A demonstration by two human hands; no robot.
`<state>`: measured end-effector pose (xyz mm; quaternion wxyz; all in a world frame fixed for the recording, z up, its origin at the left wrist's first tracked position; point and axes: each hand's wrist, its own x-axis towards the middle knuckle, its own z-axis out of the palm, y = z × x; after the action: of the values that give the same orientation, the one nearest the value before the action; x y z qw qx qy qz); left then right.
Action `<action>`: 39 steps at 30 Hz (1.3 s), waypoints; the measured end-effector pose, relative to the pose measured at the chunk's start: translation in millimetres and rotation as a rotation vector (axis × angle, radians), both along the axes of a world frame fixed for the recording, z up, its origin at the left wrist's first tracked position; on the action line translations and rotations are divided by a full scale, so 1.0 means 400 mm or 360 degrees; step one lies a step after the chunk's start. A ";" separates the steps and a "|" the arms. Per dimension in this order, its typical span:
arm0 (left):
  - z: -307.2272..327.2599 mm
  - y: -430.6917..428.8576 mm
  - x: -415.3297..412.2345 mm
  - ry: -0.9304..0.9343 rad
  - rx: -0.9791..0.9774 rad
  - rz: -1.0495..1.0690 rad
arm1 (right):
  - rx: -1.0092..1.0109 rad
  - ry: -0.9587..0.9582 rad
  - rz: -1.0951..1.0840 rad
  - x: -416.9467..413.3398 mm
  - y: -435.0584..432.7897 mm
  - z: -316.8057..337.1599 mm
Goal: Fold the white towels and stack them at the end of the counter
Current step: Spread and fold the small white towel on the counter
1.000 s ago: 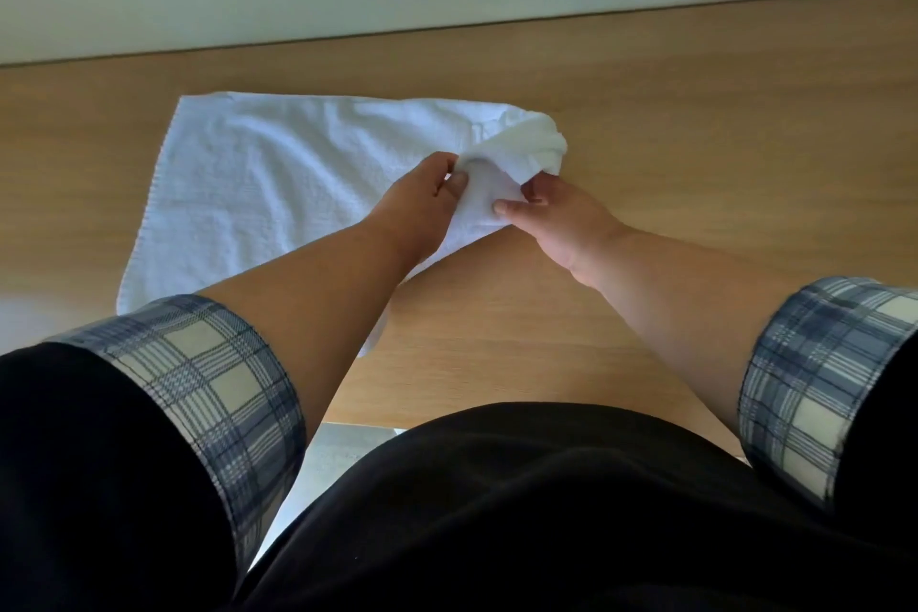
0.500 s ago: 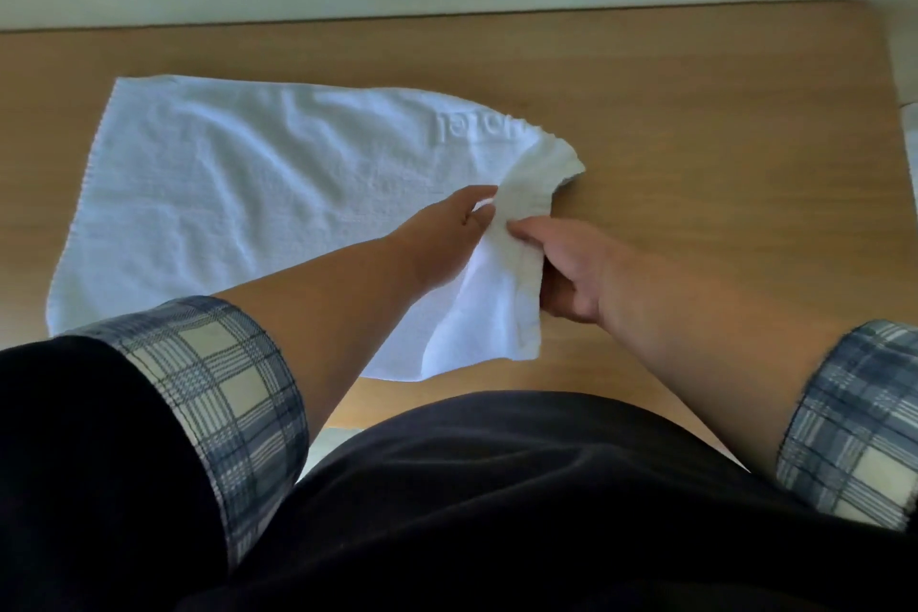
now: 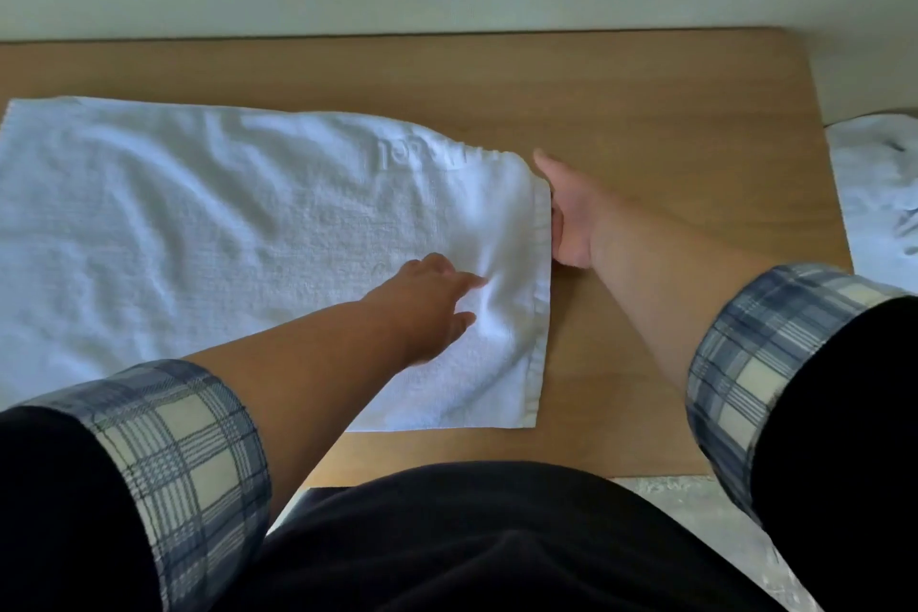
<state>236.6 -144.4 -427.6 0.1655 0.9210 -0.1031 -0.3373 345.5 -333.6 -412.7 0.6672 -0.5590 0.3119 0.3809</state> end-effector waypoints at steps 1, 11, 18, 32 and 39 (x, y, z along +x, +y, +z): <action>0.001 -0.007 0.003 -0.0029 0.0027 0.0002 | -0.0044 -0.0059 0.0087 0.020 0.013 0.005; -0.006 -0.093 0.075 -0.0471 0.0188 -0.0065 | -0.0444 -0.0041 0.0443 0.109 0.027 -0.029; -0.036 -0.096 0.088 -0.0334 0.0279 -0.0113 | -0.0088 -0.0281 0.0136 0.148 0.027 -0.036; -0.045 -0.120 0.148 -0.0276 0.0454 -0.0037 | -0.1339 -0.0970 0.0562 0.156 -0.009 -0.095; -0.037 -0.088 0.030 -0.0496 0.0230 -0.0214 | -0.1331 -0.0892 0.0744 -0.132 -0.043 -0.068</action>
<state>248.8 -179.7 -442.5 0.0578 0.9626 -0.1644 -0.2073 292.5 -350.8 -440.1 0.3434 -0.9106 0.1148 0.1994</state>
